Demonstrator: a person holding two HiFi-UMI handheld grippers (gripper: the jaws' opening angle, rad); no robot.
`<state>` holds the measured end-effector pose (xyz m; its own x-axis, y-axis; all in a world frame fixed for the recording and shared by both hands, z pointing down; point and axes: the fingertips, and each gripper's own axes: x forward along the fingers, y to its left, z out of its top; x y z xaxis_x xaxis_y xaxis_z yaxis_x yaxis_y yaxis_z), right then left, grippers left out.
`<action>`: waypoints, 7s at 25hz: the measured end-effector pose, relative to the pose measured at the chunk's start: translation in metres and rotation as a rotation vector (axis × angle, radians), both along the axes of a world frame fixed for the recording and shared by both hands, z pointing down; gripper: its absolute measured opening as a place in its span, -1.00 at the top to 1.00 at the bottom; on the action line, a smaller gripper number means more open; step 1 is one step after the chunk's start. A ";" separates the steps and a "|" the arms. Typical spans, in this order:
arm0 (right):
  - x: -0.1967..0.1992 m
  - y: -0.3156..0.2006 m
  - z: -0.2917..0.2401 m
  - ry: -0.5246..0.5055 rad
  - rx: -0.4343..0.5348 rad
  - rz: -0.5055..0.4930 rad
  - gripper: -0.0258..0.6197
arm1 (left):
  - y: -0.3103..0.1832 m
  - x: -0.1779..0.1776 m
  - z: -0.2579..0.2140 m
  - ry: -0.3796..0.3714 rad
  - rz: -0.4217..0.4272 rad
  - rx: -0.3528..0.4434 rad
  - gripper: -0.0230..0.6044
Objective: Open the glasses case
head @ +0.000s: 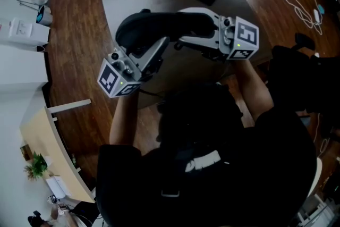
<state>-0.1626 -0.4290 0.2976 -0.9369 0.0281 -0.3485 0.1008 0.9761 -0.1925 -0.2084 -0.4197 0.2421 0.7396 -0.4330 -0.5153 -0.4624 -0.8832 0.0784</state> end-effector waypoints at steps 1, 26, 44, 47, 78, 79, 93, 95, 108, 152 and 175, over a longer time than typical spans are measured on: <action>0.004 -0.002 -0.001 0.033 0.040 0.028 0.15 | -0.002 0.000 0.007 -0.041 0.008 -0.028 0.04; 0.009 0.033 -0.021 0.557 0.886 0.307 0.17 | -0.047 0.005 0.132 -1.253 -0.396 0.052 0.02; 0.012 0.007 0.012 0.771 0.751 0.379 0.84 | -0.052 -0.011 0.139 -1.433 -0.543 0.057 0.06; 0.011 0.007 0.016 0.808 0.808 0.394 0.84 | -0.049 -0.011 0.142 -1.425 -0.519 0.040 0.06; 0.018 -0.045 0.012 0.135 -0.139 0.500 -0.05 | -0.078 0.013 0.127 -0.751 -0.618 -0.286 0.08; 0.012 -0.051 0.012 0.133 -0.159 0.528 -0.13 | -0.079 0.022 0.124 -0.768 -0.630 -0.258 0.08; 0.044 -0.048 -0.002 0.035 -0.272 0.270 -0.14 | -0.020 0.060 0.096 -0.462 0.014 -0.164 -0.18; 0.054 -0.046 -0.009 0.028 -0.241 0.285 -0.14 | -0.010 0.057 0.101 -0.498 0.059 -0.164 -0.18; 0.062 -0.009 -0.026 -0.032 -0.288 -0.129 -0.08 | -0.014 0.050 0.113 -0.366 0.164 -0.342 -0.13; 0.054 -0.073 0.105 0.597 -0.099 0.734 0.72 | -0.036 0.009 0.129 -0.221 -0.264 -0.448 0.55; 0.001 -0.083 0.248 0.711 -0.225 0.758 0.34 | 0.009 -0.057 0.165 -0.243 -0.564 -0.507 0.55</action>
<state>-0.1619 -0.5116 0.5459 -0.6727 -0.6456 0.3615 -0.7256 0.6712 -0.1517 -0.2650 -0.4108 0.4067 0.4055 -0.9140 -0.0077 -0.8849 -0.3947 0.2471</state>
